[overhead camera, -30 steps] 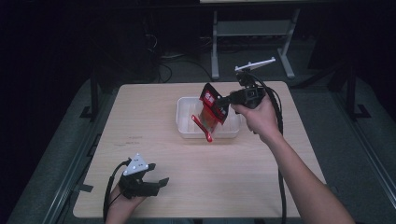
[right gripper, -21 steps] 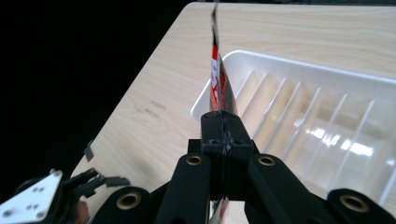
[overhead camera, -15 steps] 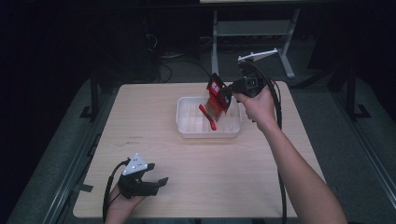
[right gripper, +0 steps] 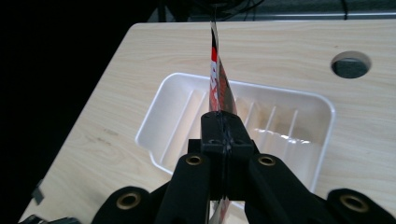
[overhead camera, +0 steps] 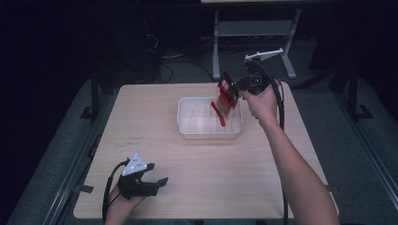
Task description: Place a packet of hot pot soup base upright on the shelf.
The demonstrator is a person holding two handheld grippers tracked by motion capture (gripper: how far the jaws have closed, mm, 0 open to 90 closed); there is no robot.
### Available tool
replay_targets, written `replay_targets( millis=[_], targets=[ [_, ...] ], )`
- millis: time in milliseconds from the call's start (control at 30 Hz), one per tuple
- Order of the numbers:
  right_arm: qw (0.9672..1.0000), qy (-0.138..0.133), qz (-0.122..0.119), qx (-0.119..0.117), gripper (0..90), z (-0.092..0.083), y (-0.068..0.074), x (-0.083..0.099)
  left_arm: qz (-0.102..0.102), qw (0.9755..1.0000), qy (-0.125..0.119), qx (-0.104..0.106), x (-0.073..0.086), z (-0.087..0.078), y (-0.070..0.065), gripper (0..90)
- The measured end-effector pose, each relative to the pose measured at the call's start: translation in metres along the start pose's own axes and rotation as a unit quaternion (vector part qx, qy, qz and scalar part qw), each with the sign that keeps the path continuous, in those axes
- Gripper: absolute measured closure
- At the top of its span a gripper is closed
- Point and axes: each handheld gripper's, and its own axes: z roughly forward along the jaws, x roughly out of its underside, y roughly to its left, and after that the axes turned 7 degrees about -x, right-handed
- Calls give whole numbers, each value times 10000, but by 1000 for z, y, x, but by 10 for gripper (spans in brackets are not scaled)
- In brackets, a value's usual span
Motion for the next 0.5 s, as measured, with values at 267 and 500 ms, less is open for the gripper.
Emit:
replay_targets(
  millis=[267,500],
  targets=[
    [9993,-88,105,352,886,-2,-10,-2,-1,10000,-3,10,0,0,0,242],
    [9968,-79,54,795,887,-4,-16,-3,-21,10000,-7,6,0,0,0,242]
  ],
)
